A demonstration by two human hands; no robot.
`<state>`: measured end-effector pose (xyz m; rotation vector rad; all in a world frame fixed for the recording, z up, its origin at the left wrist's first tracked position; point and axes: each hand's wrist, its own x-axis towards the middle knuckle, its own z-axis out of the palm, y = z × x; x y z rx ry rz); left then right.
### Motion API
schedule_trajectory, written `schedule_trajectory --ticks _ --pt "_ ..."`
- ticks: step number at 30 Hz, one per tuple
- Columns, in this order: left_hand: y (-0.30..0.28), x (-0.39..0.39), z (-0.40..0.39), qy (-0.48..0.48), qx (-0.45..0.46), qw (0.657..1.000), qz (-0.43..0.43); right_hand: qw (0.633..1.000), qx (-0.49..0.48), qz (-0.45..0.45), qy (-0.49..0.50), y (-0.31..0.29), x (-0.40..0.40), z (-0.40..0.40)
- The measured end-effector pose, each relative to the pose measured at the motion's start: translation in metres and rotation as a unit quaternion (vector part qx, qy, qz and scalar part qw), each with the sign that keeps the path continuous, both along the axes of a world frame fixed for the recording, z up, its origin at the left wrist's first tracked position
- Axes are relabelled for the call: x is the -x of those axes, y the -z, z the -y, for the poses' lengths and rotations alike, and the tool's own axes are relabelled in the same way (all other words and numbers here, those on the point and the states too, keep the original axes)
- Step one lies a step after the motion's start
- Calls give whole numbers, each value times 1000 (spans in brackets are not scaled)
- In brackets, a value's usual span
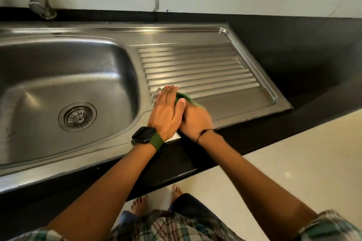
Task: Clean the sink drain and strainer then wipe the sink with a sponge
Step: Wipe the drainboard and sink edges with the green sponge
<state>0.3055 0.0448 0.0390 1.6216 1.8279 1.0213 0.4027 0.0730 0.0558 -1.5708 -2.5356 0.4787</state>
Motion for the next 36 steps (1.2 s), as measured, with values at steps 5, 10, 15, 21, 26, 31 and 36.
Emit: schedule_trajectory --ticks 5,10,15,21,26,31,36 --pt "1 1 -2 40 -34 998 -38 988 0 65 -140 -3 -23 0" --pt "7 2 -4 55 -22 995 -76 974 -50 122 -184 -6 -77 -34" --pt "14 3 -7 43 -23 993 -107 978 -61 163 -114 -19 -176 -95" --pt "14 1 -10 24 1 992 -127 966 -117 200 117 1 -223 -134" --pt "13 1 -12 -23 25 989 -142 967 -101 75 221 7 -153 -143" --pt "10 0 -16 -66 33 987 -145 997 -61 7 48 10 -34 -87" --pt "2 3 -11 -180 -19 981 -65 995 -24 -59 -82 11 37 -44"
